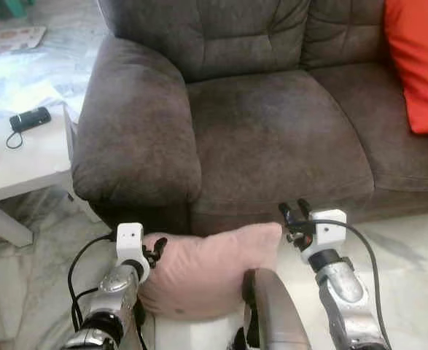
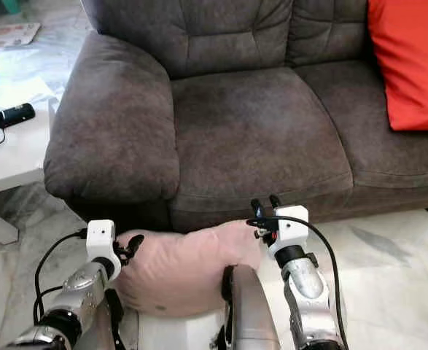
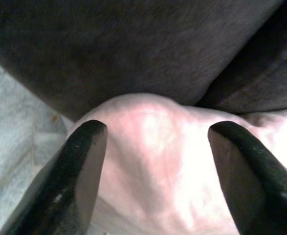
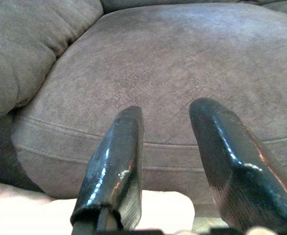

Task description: Move the pillow to the sofa from floor

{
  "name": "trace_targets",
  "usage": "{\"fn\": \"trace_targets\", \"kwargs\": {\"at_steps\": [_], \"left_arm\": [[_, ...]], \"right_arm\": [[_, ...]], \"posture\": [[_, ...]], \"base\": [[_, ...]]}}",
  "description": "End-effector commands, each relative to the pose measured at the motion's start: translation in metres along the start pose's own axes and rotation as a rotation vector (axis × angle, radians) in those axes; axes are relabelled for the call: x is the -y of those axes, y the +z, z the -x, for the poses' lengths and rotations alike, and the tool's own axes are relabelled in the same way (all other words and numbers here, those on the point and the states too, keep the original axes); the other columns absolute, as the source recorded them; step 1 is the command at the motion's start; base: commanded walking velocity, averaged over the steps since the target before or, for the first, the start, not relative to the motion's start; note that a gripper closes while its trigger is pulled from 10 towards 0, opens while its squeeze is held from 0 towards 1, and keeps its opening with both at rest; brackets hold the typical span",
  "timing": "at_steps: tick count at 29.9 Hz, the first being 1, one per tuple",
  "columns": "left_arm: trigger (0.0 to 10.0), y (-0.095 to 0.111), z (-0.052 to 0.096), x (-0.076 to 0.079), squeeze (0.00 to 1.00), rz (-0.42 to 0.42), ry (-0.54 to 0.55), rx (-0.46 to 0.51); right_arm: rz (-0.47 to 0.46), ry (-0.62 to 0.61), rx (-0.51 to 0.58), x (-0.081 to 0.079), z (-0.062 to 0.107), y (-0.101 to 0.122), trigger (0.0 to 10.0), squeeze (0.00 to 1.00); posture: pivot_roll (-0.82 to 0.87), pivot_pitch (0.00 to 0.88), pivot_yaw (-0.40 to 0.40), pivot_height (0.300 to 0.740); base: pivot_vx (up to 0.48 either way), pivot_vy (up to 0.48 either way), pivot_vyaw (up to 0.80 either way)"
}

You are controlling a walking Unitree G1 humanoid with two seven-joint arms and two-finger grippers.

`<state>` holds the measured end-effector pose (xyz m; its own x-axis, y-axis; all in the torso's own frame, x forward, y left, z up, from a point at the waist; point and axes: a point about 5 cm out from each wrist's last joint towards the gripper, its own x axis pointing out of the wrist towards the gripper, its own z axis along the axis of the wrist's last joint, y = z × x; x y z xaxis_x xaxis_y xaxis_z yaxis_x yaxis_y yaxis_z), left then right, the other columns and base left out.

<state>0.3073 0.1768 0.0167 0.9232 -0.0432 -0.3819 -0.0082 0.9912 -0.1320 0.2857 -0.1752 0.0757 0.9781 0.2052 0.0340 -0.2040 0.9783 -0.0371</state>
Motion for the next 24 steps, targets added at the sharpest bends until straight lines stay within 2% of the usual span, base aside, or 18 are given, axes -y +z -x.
{"fn": "trace_targets", "kwargs": {"at_steps": [1, 13, 14, 15, 20, 24], "left_arm": [[10.0, -0.004, 0.002, -0.005, 1.0, 0.025, 0.028, -0.008], [10.0, 0.003, -0.002, -0.011, 1.0, 0.019, 0.097, 0.008], [10.0, 0.004, -0.002, -0.01, 0.78, 0.033, 0.098, 0.019], [10.0, 0.005, -0.002, -0.01, 0.0, 0.045, 0.1, 0.021], [10.0, 0.01, -0.005, -0.009, 0.0, 0.064, 0.118, 0.028], [10.0, 0.016, -0.008, -0.006, 0.0, 0.097, 0.113, 0.04]], "right_arm": [[-0.001, 0.008, 0.002, -0.001, 0.003, 0.002, 10.0, 0.0], [0.009, 0.028, 0.026, 0.002, 0.011, 0.016, 10.0, 0.0], [0.01, 0.029, 0.027, 0.003, 0.013, 0.018, 10.0, 0.0], [0.011, 0.03, 0.027, 0.003, 0.014, 0.019, 10.0, 0.0], [0.017, 0.035, 0.033, 0.004, 0.019, 0.025, 10.0, 0.0], [0.024, 0.037, 0.072, 0.007, 0.023, 0.041, 10.0, 0.0]], "posture": [[-0.11, 0.24, -0.03, 0.518], [-0.15, 0.305, -0.048, 0.518], [-0.16, 0.311, -0.051, 0.518], [-0.16, 0.313, -0.052, 0.518], [-0.19, 0.335, -0.059, 0.518], [-0.21, 0.347, -0.064, 0.518]], "base": [[0.0, 0.0, 0.0], [0.0, 0.0, 0.0], [0.0, 0.0, 0.0], [0.0, 0.0, 0.0], [0.0, 0.0, 0.0], [0.0, 0.0, 0.0]]}}
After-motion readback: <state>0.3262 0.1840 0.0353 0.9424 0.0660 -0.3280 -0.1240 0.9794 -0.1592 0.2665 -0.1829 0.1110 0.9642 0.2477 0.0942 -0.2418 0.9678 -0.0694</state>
